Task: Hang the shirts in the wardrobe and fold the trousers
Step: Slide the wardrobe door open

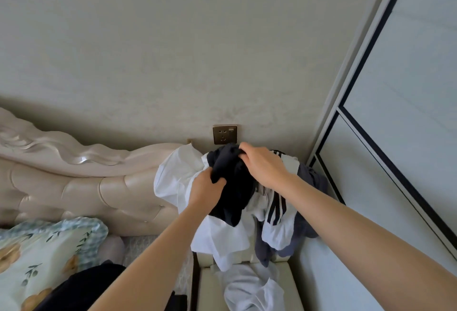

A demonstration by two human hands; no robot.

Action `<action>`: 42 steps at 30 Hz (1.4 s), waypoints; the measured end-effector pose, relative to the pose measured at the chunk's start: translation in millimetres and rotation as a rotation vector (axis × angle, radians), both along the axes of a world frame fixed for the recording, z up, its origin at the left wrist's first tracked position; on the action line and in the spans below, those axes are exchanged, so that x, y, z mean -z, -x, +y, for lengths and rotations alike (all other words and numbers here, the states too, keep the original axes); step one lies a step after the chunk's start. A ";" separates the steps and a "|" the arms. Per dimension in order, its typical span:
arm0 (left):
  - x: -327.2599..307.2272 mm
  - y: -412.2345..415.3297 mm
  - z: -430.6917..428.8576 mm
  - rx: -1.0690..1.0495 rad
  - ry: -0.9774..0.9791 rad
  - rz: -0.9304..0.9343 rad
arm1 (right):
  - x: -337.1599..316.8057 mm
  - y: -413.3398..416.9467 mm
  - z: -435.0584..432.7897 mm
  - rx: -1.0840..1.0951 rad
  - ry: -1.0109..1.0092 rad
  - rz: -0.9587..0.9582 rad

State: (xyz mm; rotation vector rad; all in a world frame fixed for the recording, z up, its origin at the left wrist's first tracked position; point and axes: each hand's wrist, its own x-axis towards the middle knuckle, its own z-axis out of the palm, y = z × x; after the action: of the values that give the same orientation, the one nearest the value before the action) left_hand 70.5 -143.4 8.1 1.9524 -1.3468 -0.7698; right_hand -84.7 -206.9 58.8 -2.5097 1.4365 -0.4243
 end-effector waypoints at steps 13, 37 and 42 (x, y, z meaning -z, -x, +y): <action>-117.4 -27.5 -46.8 0.053 0.222 0.470 | -106.6 -16.3 -40.2 0.287 -0.351 -0.862; -215.8 35.4 -38.2 0.062 0.112 1.285 | -262.7 78.6 81.4 0.185 -0.243 -1.459; -232.5 55.1 -22.8 0.101 0.242 1.241 | -255.1 119.8 110.8 0.335 -0.158 -1.510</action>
State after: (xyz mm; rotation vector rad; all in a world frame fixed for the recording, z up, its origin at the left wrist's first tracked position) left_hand 15.5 -166.2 240.6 0.8447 -0.6797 -1.4314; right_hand -204.5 -96.1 313.9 -1.0594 1.0218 -1.6471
